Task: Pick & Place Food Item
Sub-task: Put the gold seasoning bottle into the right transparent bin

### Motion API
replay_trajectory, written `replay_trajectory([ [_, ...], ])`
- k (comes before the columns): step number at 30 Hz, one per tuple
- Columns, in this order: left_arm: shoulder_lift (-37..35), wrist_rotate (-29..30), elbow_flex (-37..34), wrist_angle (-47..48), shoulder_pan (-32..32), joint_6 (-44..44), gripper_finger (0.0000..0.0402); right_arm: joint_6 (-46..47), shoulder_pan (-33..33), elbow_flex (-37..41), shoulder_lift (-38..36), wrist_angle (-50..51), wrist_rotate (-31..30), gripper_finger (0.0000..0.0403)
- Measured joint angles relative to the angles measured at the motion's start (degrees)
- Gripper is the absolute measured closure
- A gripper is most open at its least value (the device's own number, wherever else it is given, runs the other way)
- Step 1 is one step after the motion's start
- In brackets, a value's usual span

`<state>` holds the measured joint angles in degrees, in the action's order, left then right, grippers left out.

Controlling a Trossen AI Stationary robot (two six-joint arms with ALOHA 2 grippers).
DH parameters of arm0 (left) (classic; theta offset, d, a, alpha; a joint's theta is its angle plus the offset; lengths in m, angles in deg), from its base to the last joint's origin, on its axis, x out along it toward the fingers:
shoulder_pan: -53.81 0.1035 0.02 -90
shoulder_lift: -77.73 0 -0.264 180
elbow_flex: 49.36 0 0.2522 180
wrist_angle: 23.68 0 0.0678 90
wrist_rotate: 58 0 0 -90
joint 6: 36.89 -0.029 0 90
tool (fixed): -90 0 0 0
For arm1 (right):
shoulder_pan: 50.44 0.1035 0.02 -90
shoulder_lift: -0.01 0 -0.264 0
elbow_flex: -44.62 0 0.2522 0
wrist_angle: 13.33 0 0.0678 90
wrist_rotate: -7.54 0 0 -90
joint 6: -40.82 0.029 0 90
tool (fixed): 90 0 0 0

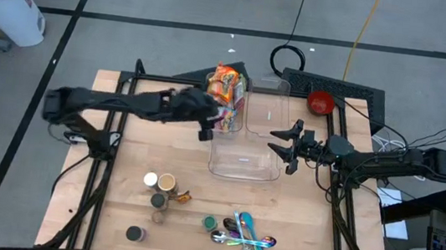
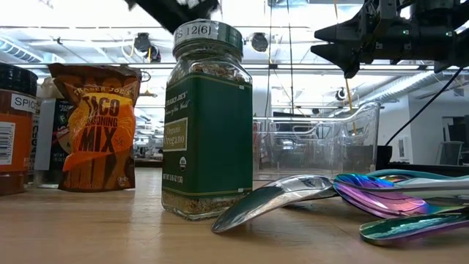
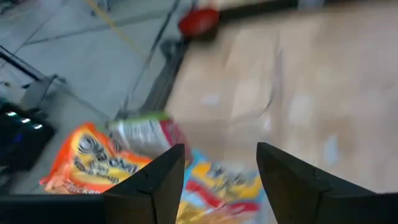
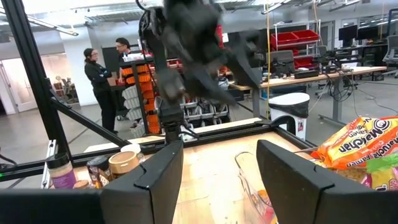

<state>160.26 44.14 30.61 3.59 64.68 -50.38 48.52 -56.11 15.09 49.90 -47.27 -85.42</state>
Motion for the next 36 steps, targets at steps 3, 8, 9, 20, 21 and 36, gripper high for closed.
replay_trajectory([
  [3,-6.33,-2.02,0.0,1.93,-2.07,6.63,0.0195,0.02,0.0,0.01,0.01,0.02,0.0,0.0206],
  [8,-15.01,-6.84,0.0,5.74,-5.31,13.36,0.0199,0.01,0.02,0.01,-0.02,0.03,0.02,0.0206],
  [9,-16.2,-7.78,0.0,6.57,-5.94,14.31,0.0199,-0.01,0.01,0.01,0.01,0.03,0.01,0.0206],
  [20,-16.7,-10.03,0.02,21.03,-14.4,22.34,0.0204,-0.01,0.02,0.0,0.01,0.23,0.02,0.0206],
  [21,-16.08,-10.54,-0.01,22.48,-15.45,23.82,0.0205,0.08,0.02,0.01,-0.01,0.39,0.03,0.0206],
  [36,-5.78,-10.69,-0.07,38.14,-27.37,44.94,0.0214,0.16,0.04,0.0,-0.01,0.83,0.04,0.0206],
])
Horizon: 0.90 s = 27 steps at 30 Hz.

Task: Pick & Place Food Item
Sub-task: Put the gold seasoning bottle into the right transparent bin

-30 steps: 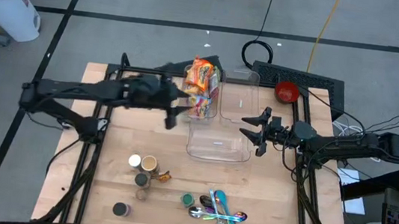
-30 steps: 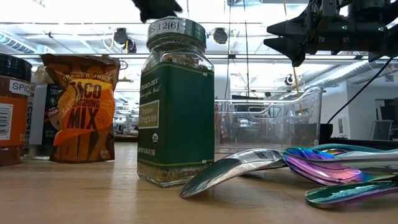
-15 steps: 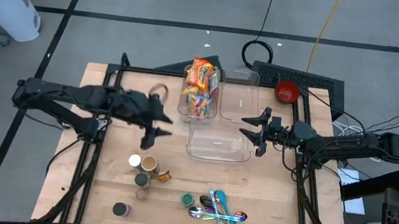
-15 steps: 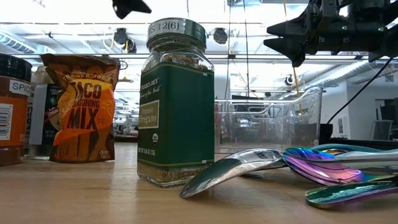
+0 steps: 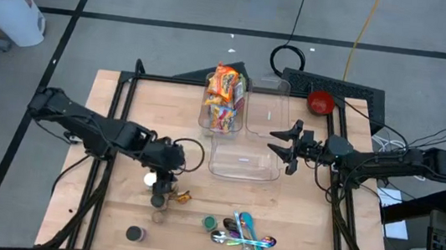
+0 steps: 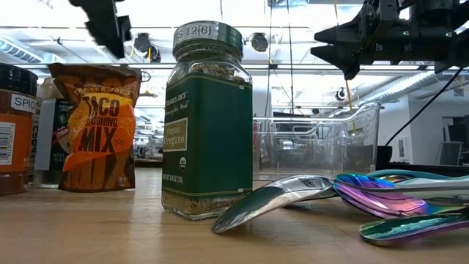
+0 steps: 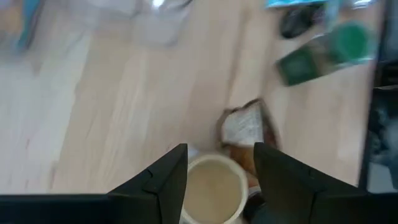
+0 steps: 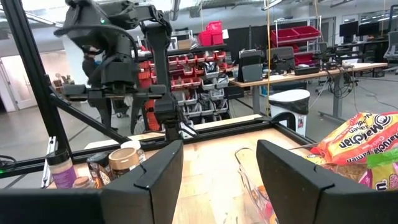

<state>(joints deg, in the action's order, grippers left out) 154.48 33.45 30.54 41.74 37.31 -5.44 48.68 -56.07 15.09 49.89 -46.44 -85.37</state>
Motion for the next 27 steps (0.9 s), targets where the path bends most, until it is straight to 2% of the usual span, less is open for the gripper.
replay_trajectory([
  [5,0.24,2.66,-0.01,1.16,-2.51,9.6,0.0217,0.0,0.01,0.0,0.0,0.04,0.02,0.0206],
  [10,1.28,3.01,0.01,2.13,-3.28,16.97,0.02,-0.02,0.01,0.0,0.01,0.02,0.04,0.0206],
  [15,4.31,-0.44,0.01,4.98,-2.62,23.39,0.0164,0.0,0.01,0.0,0.01,-0.2,0.04,0.0206],
  [21,7.04,-5.91,0.01,4.62,-1.44,21.61,0.0113,0.01,0.01,0.01,-0.01,-0.93,0.04,0.0206],
  [27,7.26,-3.16,0.03,5.23,-1.47,16.64,0.009,0.61,0.01,0.02,-0.01,-0.83,0.15,0.0206],
])
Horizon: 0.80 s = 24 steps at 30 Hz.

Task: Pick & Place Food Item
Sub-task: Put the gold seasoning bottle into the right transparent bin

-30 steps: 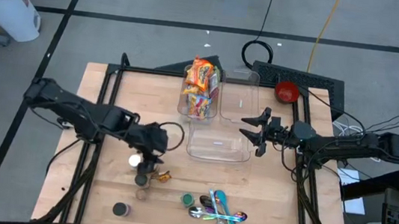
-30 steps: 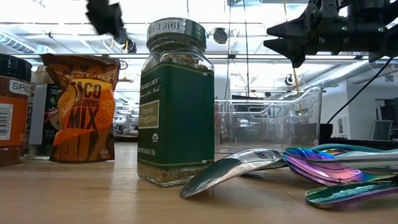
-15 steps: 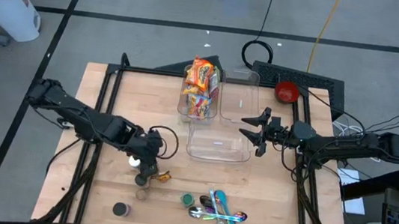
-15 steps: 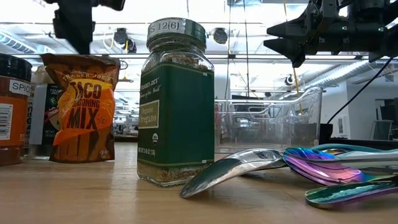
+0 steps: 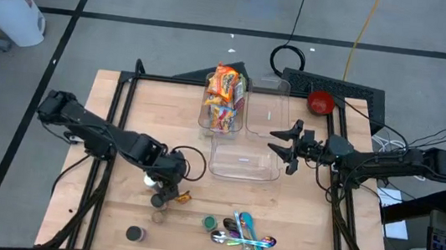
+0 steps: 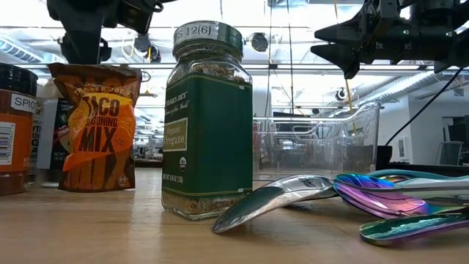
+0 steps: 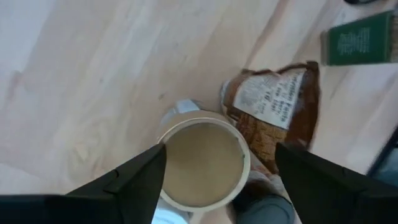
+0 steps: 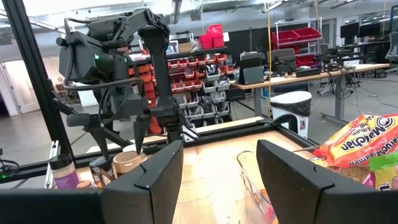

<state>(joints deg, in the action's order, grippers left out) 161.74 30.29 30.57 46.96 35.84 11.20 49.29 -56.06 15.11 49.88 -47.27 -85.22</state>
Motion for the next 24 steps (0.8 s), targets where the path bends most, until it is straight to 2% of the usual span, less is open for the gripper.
replay_trajectory([
  [2,0.0,0.02,0.0,0.07,0.47,-0.09,0.009,0.01,0.0,-0.01,0.0,-0.02,0.0,0.0206],
  [9,-0.04,-5.39,0.02,0.2,3.18,-1.13,0.0099,-0.15,0.0,0.0,0.0,-0.02,0.0,0.0206],
  [16,-0.35,-5.77,0.05,3.82,5.04,-1.37,0.0101,-0.15,0.0,-0.02,0.0,-0.02,0.0,0.0206],
  [20,-1.51,-5.7,0.04,2.89,6.05,-1.44,0.0101,-0.17,0.0,0.0,0.0,-0.02,0.0,0.0206],
  [24,-1.67,-3.88,0.04,4.08,6.44,-1.42,0.0101,-0.15,0.0,-0.02,0.0,0.0,0.0,0.0206],
])
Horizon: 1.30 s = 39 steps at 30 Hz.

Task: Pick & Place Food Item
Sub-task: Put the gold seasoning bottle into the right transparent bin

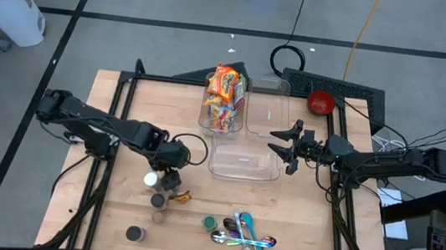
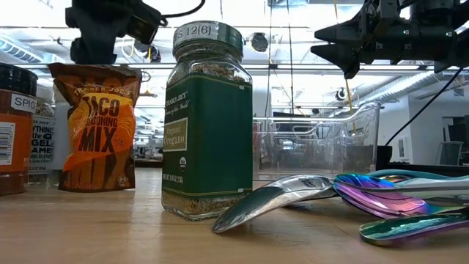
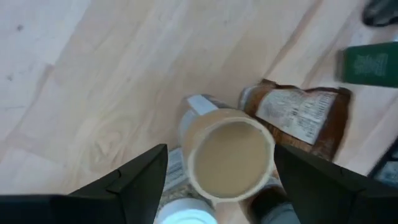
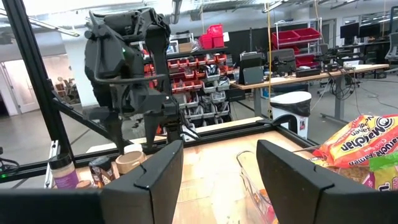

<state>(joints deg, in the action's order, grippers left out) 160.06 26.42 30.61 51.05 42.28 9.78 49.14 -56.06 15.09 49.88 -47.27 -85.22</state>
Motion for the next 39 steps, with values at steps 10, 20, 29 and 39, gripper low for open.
replay_trajectory([
  [10,0.93,1.53,-0.02,0.44,-2.75,2.98,0.0101,0.0,0.0,0.01,0.0,1.33,0.02,0.0206],
  [20,1.63,3.01,0.0,-1.98,-4.1,4.84,0.0101,-0.02,-0.02,0.0,0.0,1.27,0.02,0.0206],
  [29,1.61,4.57,0.0,-1.44,-4.41,5.04,0.0101,-0.02,0.0,0.01,0.0,1.25,0.07,0.0206],
  [39,1.67,5.63,-0.02,-10.02,-4.58,3.12,0.0101,-0.02,0.0,0.01,0.0,1.27,0.07,0.0206],
])
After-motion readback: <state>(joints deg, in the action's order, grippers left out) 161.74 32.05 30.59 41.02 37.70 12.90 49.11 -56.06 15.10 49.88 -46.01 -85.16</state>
